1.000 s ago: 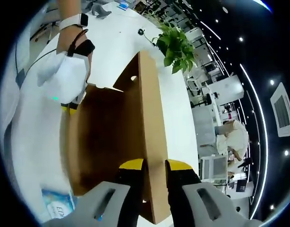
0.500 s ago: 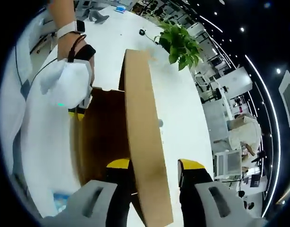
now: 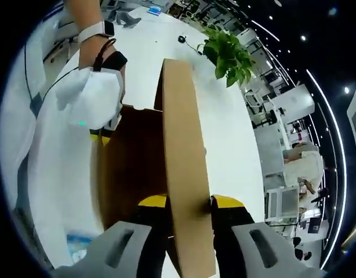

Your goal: Operate the shoe box by opening the lid, removing the specified soft item, and placing it in the target area until the item is outside and the box remains undamaged.

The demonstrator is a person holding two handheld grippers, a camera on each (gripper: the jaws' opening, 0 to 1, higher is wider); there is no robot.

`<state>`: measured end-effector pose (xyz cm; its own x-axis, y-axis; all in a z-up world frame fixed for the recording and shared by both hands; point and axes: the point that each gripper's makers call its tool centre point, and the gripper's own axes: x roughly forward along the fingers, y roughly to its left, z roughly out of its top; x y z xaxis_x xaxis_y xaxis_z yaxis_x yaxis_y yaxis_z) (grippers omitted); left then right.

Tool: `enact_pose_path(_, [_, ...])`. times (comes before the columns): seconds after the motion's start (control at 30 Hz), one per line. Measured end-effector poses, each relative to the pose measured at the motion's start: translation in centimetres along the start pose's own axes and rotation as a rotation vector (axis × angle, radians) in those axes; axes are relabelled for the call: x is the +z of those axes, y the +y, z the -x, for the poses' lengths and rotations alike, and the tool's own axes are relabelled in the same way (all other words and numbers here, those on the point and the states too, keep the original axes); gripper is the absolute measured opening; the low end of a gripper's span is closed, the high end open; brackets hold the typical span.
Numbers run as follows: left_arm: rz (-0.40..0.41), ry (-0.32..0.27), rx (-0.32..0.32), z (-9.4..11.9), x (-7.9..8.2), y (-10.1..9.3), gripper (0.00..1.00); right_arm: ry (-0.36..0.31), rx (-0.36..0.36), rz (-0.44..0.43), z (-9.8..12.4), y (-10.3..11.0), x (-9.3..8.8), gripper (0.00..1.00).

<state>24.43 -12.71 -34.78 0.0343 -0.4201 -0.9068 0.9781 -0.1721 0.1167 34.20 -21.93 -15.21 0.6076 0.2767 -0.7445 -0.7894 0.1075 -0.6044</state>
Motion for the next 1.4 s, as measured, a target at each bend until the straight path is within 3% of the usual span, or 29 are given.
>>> enact_pose_path(0.83, [0.004,-0.001,-0.005,-0.1,0.0,-0.2,0.01,-0.028,-0.054,0.000,0.6,3.3,0.0,0.27])
enact_pose_path(1.4, [-0.001,0.005,-0.005,0.0,-0.3,-0.3,0.01,-0.028,-0.065,-0.002,0.5,3.3,0.3,0.27])
